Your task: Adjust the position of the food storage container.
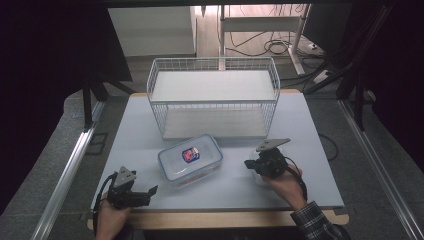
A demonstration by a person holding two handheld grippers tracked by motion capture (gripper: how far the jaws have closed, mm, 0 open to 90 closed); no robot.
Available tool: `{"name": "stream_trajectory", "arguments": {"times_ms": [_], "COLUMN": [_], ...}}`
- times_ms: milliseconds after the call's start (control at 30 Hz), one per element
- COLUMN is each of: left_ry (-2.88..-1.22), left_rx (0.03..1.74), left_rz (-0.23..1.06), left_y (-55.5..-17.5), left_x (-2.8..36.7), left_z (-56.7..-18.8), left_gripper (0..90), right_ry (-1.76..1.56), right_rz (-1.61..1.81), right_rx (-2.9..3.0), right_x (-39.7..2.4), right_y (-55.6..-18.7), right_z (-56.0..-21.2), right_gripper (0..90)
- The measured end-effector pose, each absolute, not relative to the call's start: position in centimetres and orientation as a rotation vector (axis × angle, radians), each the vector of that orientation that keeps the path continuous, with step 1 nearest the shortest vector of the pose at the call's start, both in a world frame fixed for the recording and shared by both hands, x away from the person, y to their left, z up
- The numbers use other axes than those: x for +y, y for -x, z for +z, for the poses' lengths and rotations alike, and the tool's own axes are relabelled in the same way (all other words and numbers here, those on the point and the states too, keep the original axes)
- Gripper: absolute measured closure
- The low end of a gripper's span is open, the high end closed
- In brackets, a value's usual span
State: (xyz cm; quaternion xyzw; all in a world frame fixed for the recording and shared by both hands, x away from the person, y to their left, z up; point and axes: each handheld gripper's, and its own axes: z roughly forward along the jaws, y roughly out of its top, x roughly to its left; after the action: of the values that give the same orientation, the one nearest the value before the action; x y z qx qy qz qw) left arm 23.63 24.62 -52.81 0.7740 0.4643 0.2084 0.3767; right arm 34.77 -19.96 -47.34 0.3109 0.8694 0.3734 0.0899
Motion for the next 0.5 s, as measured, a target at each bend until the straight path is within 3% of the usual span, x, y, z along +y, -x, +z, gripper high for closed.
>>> {"name": "stream_trajectory", "arguments": {"times_ms": [500], "left_ry": [-1.97], "left_rx": [1.191], "left_rz": [0.507], "left_y": [-23.7], "left_x": [24.5], "left_z": [-52.8], "left_gripper": [4.9], "right_ry": [-1.138], "right_rz": [1.029], "right_rx": [2.372], "right_x": [-26.8], "right_y": [-36.8], "right_z": [-47.0], "right_gripper": [89.6]}}
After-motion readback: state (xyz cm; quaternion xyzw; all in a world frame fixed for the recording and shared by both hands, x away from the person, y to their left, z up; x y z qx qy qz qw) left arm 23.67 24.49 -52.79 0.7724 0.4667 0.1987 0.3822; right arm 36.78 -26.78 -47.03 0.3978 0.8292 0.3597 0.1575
